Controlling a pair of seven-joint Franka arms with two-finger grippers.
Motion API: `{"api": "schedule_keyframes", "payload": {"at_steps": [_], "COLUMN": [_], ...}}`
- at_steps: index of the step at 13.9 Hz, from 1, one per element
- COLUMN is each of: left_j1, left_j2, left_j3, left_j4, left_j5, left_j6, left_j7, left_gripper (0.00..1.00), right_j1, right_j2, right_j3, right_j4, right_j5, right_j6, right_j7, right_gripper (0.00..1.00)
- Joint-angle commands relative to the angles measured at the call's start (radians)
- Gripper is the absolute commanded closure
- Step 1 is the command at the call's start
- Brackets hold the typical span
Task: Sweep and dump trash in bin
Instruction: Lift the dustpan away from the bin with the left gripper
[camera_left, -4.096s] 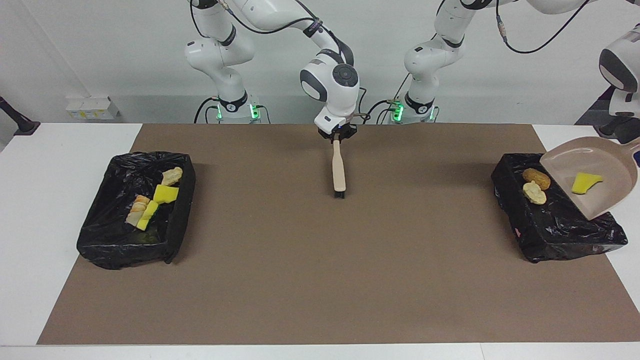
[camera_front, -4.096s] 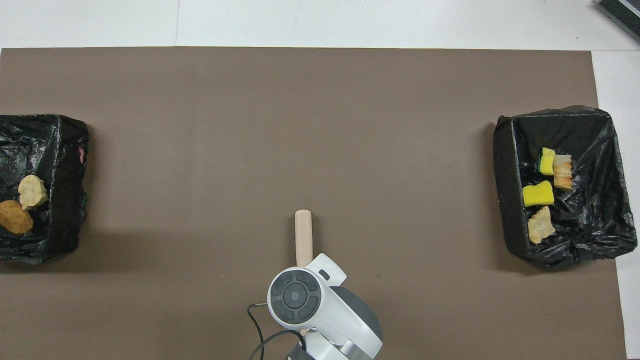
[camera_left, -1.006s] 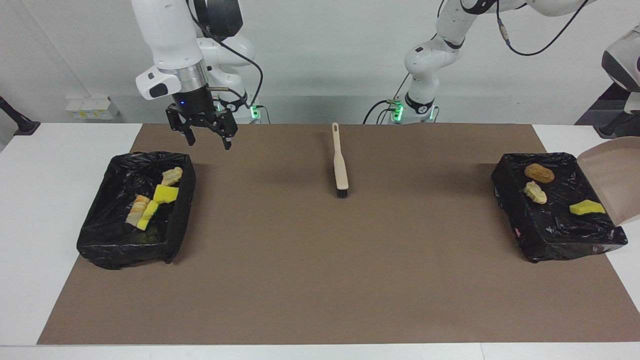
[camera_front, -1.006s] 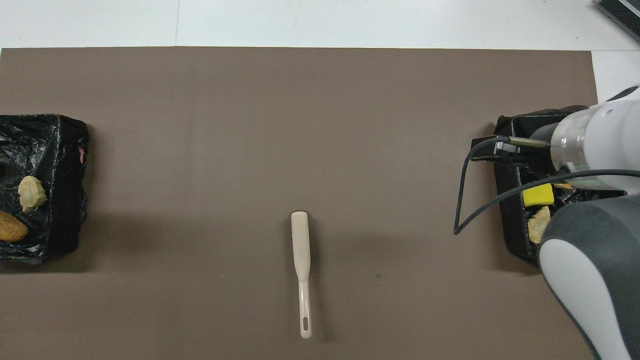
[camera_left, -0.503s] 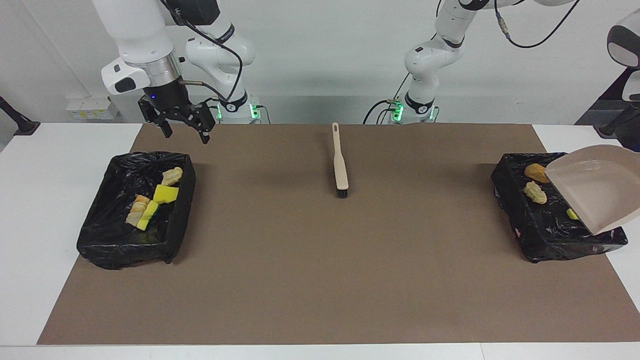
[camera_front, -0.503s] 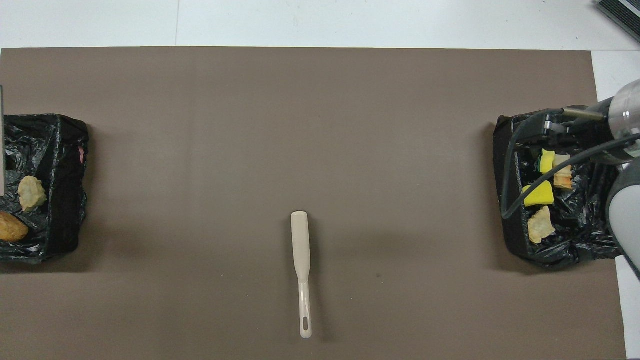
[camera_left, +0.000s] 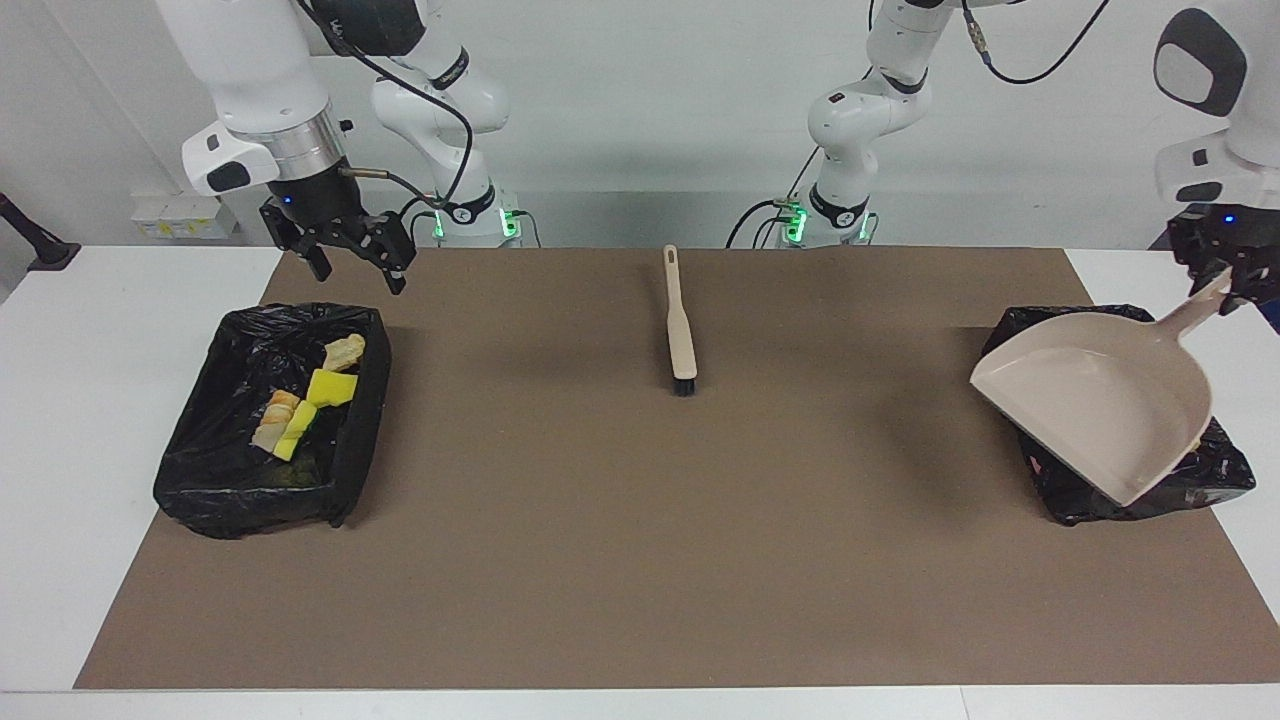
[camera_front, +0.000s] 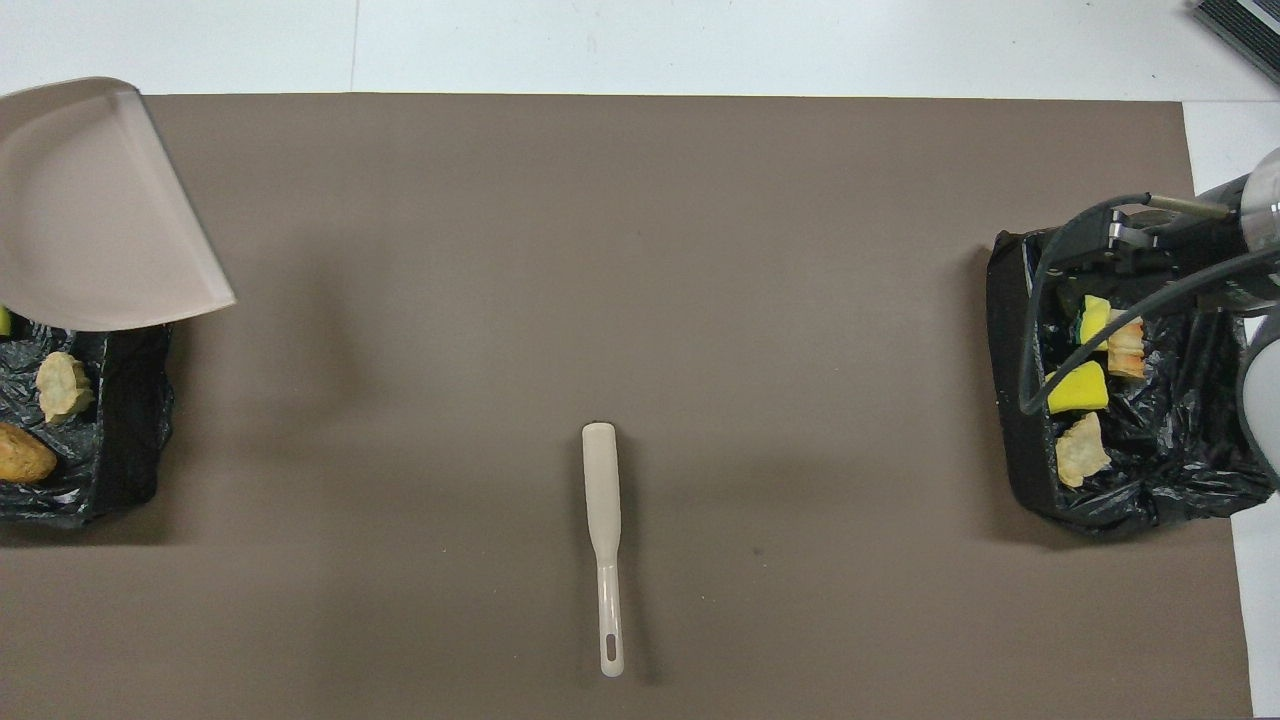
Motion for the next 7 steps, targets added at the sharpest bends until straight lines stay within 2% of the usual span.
{"api": "schedule_keyframes", "payload": {"at_steps": [1, 3, 7], "left_j1": [-0.076, -0.168, -0.390], "left_j2": [-0.079, -0.103, -0.077], "left_j3": [0.015, 0.014, 0.014], "left_j4": [-0.103, -0.163, -0.211], "left_j5": [-0.108, -0.185, -0.312], "left_j6": [-0.036, -0.036, 0.041], "left_j7": [-0.233, -0.474, -0.974], "left_gripper": [1.00, 1.00, 1.00], "right_j1": [-0.011, -0.021, -0.045], "right_j2": [0.006, 0.006, 0.006], "right_j3": [0.007, 0.005, 0.007], "right_j4": [0.007, 0.007, 0.004], "right_j5": [0.005, 0.005, 0.009], "right_j6": [0.005, 0.005, 0.006], "right_j7": [-0.026, -0.053, -0.082], "right_gripper": [0.00, 0.00, 0.00]}}
